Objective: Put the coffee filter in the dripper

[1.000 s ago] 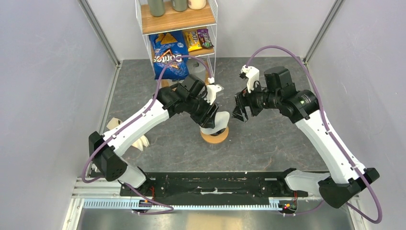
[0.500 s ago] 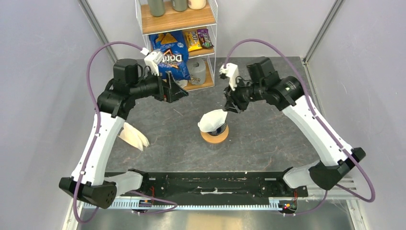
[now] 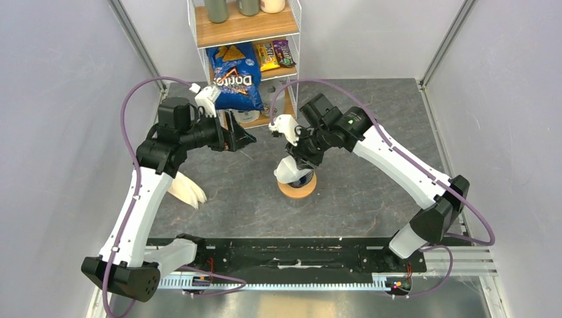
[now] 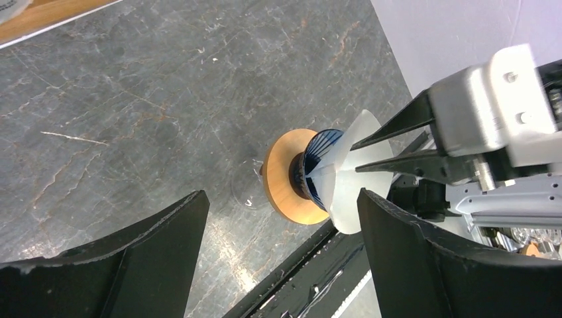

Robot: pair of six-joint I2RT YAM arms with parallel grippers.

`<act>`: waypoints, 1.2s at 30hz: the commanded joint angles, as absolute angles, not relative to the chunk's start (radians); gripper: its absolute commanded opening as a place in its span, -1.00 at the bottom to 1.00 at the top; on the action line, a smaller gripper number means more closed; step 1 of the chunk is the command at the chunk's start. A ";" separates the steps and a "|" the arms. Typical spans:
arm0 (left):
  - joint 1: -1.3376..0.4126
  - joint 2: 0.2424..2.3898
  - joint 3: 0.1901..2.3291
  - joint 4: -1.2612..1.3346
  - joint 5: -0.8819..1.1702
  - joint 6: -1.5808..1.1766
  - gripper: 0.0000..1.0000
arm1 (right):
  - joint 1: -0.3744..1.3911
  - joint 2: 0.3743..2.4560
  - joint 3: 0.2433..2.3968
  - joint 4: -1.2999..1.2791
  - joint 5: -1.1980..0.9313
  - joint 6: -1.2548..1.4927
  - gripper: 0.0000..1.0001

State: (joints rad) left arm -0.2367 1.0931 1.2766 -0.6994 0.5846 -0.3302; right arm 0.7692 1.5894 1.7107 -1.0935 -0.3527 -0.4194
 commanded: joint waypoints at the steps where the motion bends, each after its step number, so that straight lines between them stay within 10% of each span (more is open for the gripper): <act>1: -0.222 1.065 1.278 -0.643 0.565 -0.370 0.81 | 0.784 1.603 1.672 -1.106 -0.296 -0.476 -0.32; 36: -0.182 1.098 1.270 -0.618 0.586 -0.407 0.81 | 0.823 1.638 1.605 -1.055 -0.255 -0.489 0.04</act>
State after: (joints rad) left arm -0.1909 1.1019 1.2694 -0.6479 0.5774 -0.3962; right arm 0.8177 1.6707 1.5883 -1.0782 -0.2790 -0.4904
